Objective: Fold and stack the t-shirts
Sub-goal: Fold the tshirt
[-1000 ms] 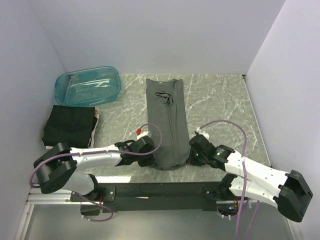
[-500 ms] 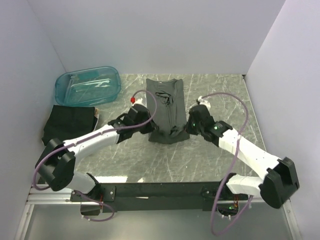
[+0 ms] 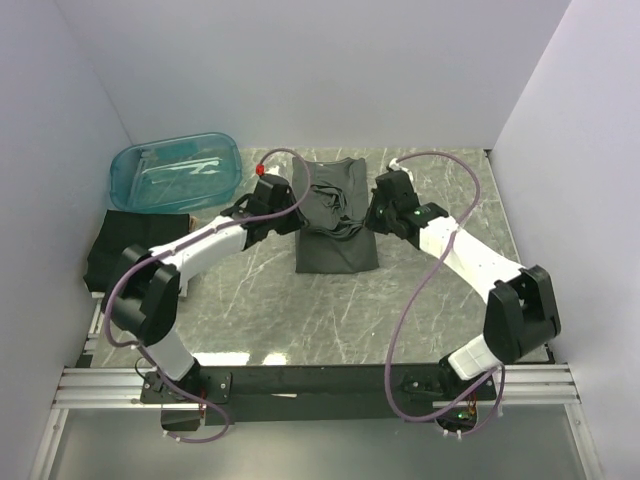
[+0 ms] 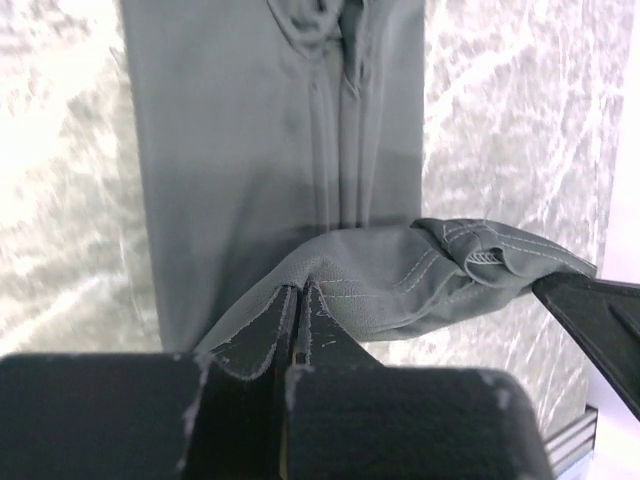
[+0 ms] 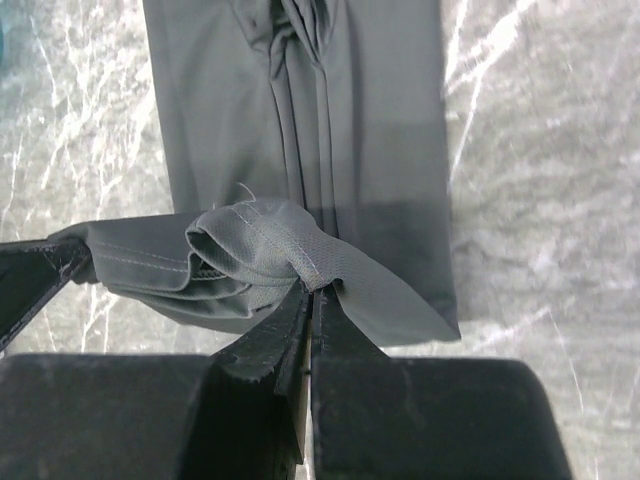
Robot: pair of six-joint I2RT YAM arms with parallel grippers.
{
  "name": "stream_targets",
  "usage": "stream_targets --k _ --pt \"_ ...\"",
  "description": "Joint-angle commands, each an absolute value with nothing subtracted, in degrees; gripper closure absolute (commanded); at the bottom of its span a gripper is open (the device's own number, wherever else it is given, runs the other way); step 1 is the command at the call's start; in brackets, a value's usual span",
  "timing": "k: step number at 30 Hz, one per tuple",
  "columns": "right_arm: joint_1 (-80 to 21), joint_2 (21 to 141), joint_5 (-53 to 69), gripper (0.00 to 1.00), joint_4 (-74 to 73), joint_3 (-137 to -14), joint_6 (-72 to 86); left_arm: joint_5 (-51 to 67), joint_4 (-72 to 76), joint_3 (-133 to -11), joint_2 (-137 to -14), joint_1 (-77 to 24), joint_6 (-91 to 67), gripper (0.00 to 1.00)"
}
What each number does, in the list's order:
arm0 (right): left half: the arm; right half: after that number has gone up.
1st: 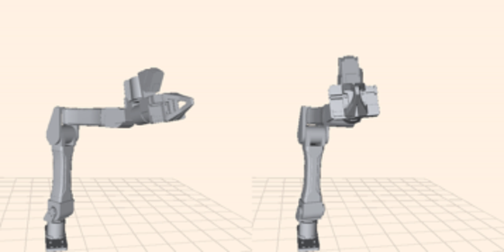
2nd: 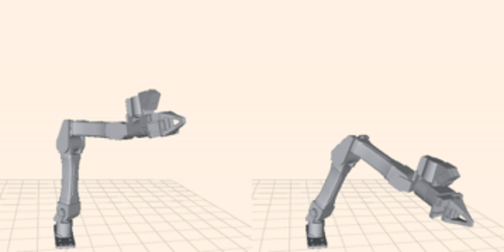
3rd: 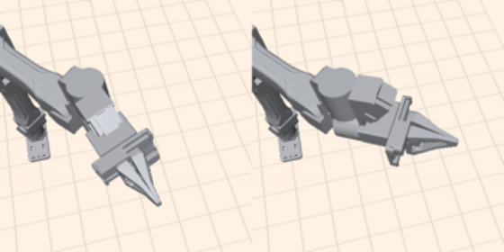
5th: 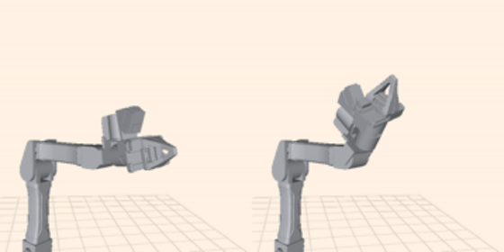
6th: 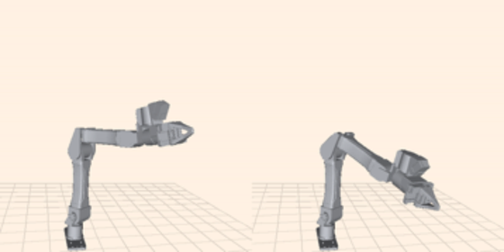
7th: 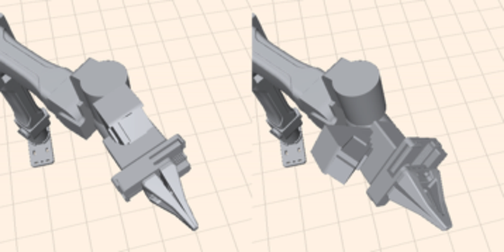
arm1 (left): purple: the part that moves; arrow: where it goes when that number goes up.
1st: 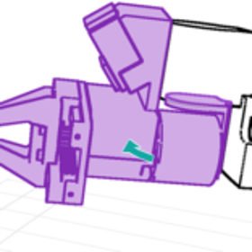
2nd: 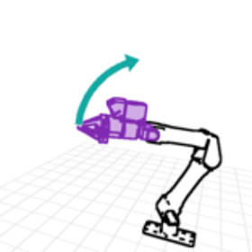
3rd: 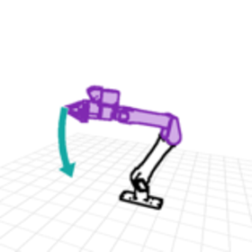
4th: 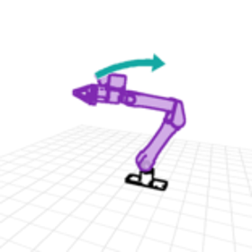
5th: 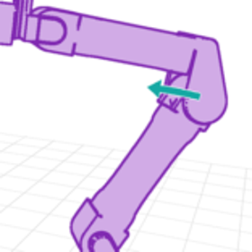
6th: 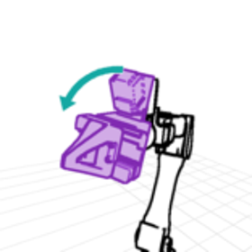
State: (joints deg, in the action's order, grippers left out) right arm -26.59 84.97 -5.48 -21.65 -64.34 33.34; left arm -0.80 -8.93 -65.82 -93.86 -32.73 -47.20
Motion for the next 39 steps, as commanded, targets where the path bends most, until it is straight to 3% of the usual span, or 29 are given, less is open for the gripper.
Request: stream_targets --k 1,18,22,25,28,29,31,32,33,34,39 --pt "-25.14 87.79 -3.43 1.0 -19.43 -68.73 31.47 1.49 -8.87 -70.39 -96.23 -30.94 -44.48 0.99" --pt "-20.39 102.56 1.13 1.0 -18.98 -78.66 30.76 4.83 -11.78 -80.68 -109.86 -27.25 -41.13 0.99" --pt "-19.51 105.55 2.28 1.0 -18.72 -79.72 31.29 6.24 -11.52 -81.74 -111.88 -26.37 -41.04 0.93" --pt "-18.9 107.4 3.34 0.97 -18.02 -80.5 31.2 5.63 -11.25 -81.74 -112.32 -25.76 -41.04 0.84" --pt "-18.2 109.51 4.82 0.85 -18.28 -82.44 31.2 6.76 -11.6 -82.96 -113.2 -24.97 -40.7 0.75" --pt "-18.11 109.95 5.01 0.69 -18.89 -83.05 31.11 7.2 -11.78 -83.32 -113.55 -24.79 -40.61 0.57" --pt "-17.58 110.74 5.1 0.51 -19.77 -84.81 31.03 8.08 -11.69 -83.58 -113.38 -24.35 -40.52 0.31" --pt "-17.4 110.66 5.1 0.47 -20.21 -85.34 30.85 8.17 -11.69 -83.5 -112.6 -24.26 -40.52 0.1" --pt "-17.4 110.05 4.92 0.4 -20.39 -85.34 30.85 8.09 -11.52 -83.41 -112.07 -24.26 -40.52 0.01" --pt "-17.4 109.34 4.75 0.28 -20.39 -85.17 30.85 8.09 -11.43 -82.8 -111.45 -24.26 -40.43 0.0" --pt "-17.49 101.89 5.88 0.19 -16.8 -77.54 30.76 8.35 -10.11 -78.32 -105.66 -24.26 -41.39 0.01"
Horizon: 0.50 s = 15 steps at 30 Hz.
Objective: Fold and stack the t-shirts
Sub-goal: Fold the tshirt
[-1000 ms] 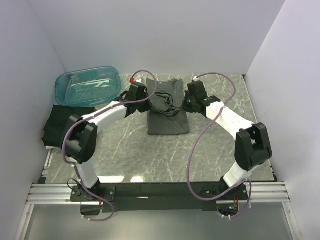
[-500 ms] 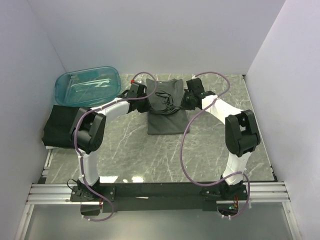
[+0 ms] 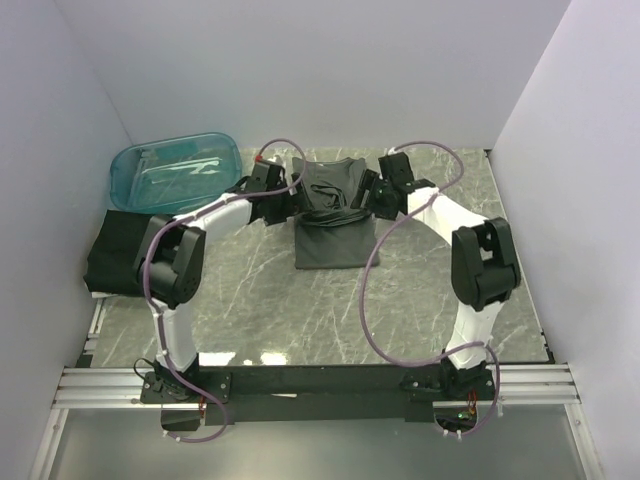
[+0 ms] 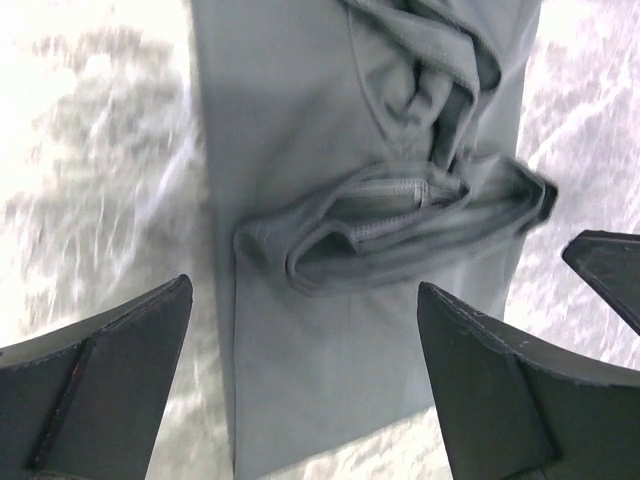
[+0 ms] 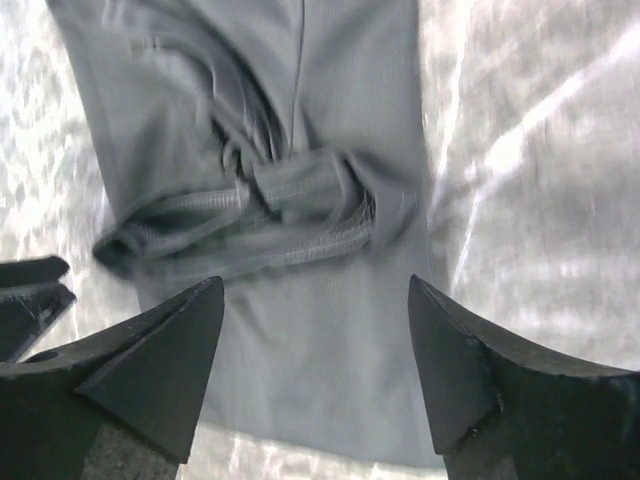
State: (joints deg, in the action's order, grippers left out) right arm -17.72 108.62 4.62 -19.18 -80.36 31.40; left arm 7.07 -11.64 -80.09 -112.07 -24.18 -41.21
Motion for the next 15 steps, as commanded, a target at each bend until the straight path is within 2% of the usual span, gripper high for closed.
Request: stream_targets --k 1,6,15 --pt "-17.58 100.73 6.93 0.18 -15.74 -75.87 30.76 7.91 -9.59 -75.87 -104.51 -24.26 -41.83 0.01" --pt "-20.21 98.0 13.79 0.16 -10.29 -68.38 29.71 5.63 -8.7 -66.72 -95.46 -24.26 -44.03 0.01" --pt "-25.22 107.12 15.29 0.15 -6.86 -73.03 30.06 3.61 -10.11 -48.7 -79.73 -24.26 -47.37 0.01"
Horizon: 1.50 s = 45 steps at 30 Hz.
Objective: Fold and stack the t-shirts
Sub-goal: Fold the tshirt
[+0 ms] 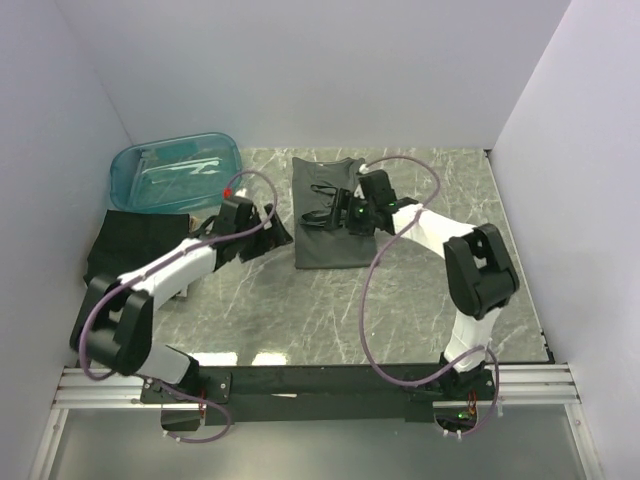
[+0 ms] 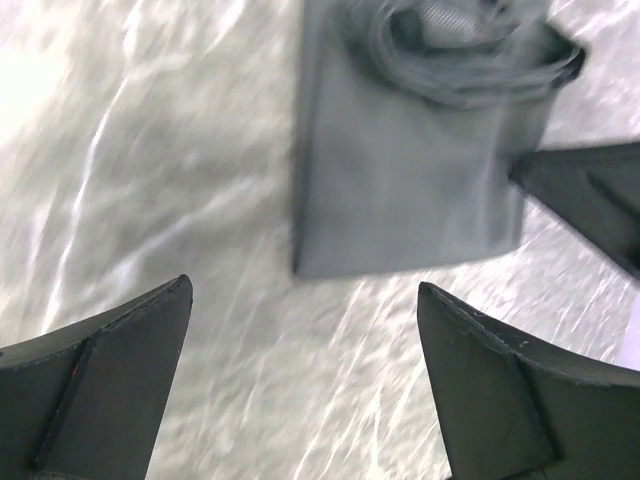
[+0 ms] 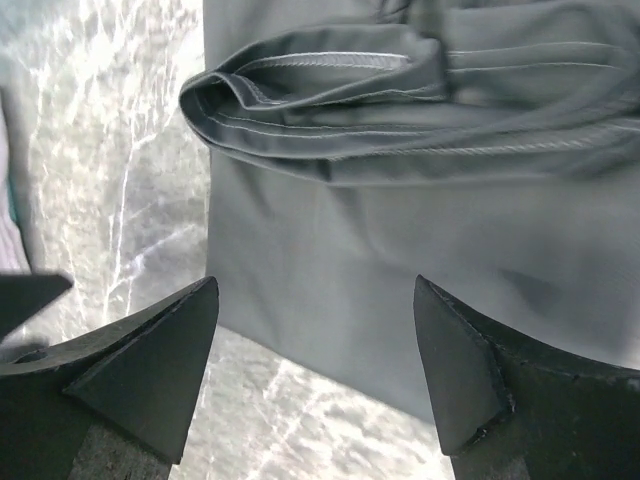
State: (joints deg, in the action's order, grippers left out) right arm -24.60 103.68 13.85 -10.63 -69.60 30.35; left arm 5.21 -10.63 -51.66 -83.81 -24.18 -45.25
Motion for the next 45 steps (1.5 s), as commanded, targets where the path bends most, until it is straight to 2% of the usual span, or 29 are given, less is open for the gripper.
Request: stream_targets --k 1,8,17,19,28,30,32,33,34,38,40,44,45 --pt "-25.22 108.44 15.03 0.15 -6.59 -73.91 30.06 3.43 -10.02 -46.6 -77.72 -24.26 -47.55 0.01" --pt "-24.79 117.33 10.12 0.15 -8.26 -86.45 31.29 2.72 -10.37 -43.33 -73.04 -24.26 -47.72 0.0" --pt "-22.06 126.39 7.91 0.15 -16.68 -106.25 30.76 7.21 -6.33 -43.5 -76.2 -24.43 -47.2 0.0" --pt "-22.06 123.94 7.65 0.15 -16.09 -105.04 30.15 7.12 -6.07 -43.94 -77.42 -24.61 -47.2 0.01" --pt "-20.92 95.12 -2.46 0.14 -11.08 -72.01 32.34 7.47 -1.59 -46.76 -85.67 -28.65 -47.11 0.01" --pt "-20.48 90.28 -2.99 0.14 -11.95 -64.36 33.57 8.43 -0.97 -47.46 -87.44 -29.0 -47.02 0.04" --pt "-19.87 87.29 -3.16 0.14 -13.61 -59.27 34.01 8.79 -0.7 -48.51 -90.69 -29.62 -46.67 0.17" --pt "-19.86 86.58 -3.43 0.14 -14.23 -58.02 34.19 8.79 -0.7 -48.86 -90.7 -29.79 -46.58 0.17" --pt "-19.78 85.88 -3.6 0.14 -14.85 -56.88 34.19 8.88 -0.79 -49.3 -92.1 -29.97 -46.41 0.25" --pt "-19.16 82.8 -3.96 0.14 -15.38 -52.04 34.37 8.62 -2.19 -51.59 -95.44 -30.76 -45.79 0.43" --pt "-18.81 82.36 -3.26 0.14 -15.64 -51.16 34.19 8.61 -3.16 -52.73 -96.5 -31.02 -45.97 0.55" --pt "-17.93 81.65 -1.67 0.15 -15.12 -48.96 34.45 7.03 -3.42 -52.21 -97.29 -31.64 -46.4 0.58" --pt "-17.76 81.65 -1.41 0.15 -14.77 -48.61 34.54 6.94 -3.43 -52.29 -97.73 -31.64 -46.49 0.61"
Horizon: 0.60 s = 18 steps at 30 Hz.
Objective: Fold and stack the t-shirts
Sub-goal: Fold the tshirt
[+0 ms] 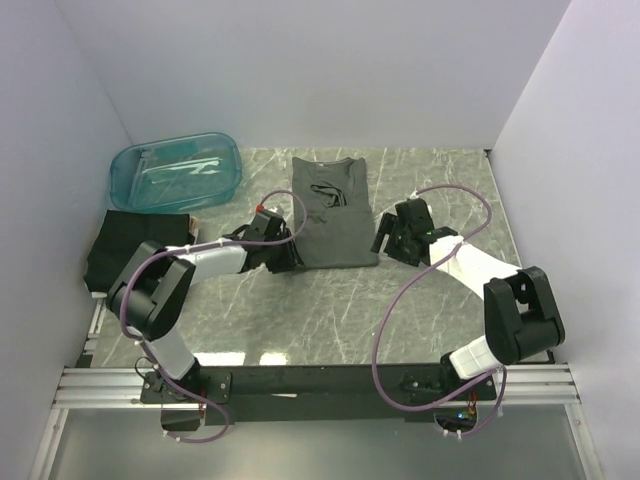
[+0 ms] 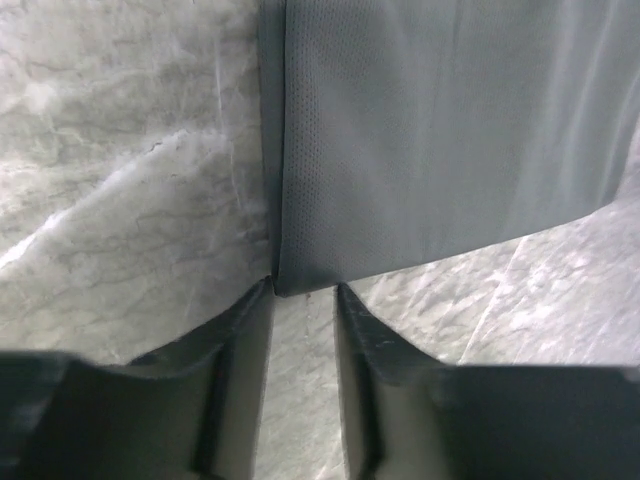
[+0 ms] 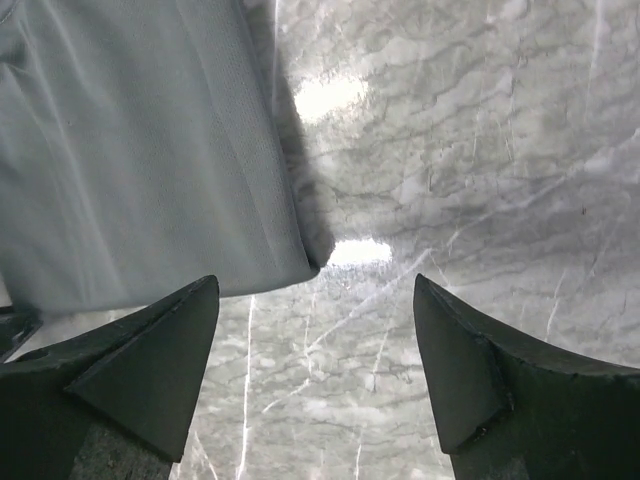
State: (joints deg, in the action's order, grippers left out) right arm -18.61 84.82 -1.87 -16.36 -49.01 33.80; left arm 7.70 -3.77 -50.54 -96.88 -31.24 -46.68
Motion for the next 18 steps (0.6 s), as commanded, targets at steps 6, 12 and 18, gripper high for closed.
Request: stream_targets --k 6,12,18 --pt "-17.58 82.18 1.49 0.19 -13.62 -47.99 34.28 6.86 -4.65 -53.87 -100.28 -32.43 -45.88 0.77" --pt "-17.49 85.51 5.27 0.3 -14.32 -48.6 33.22 5.01 -6.15 -54.41 -100.37 -32.52 -45.44 0.99" --pt "-17.4 89.12 5.1 0.46 -14.68 -49.48 33.05 5.18 -5.1 -53.09 -99.4 -32.52 -45.88 0.99"
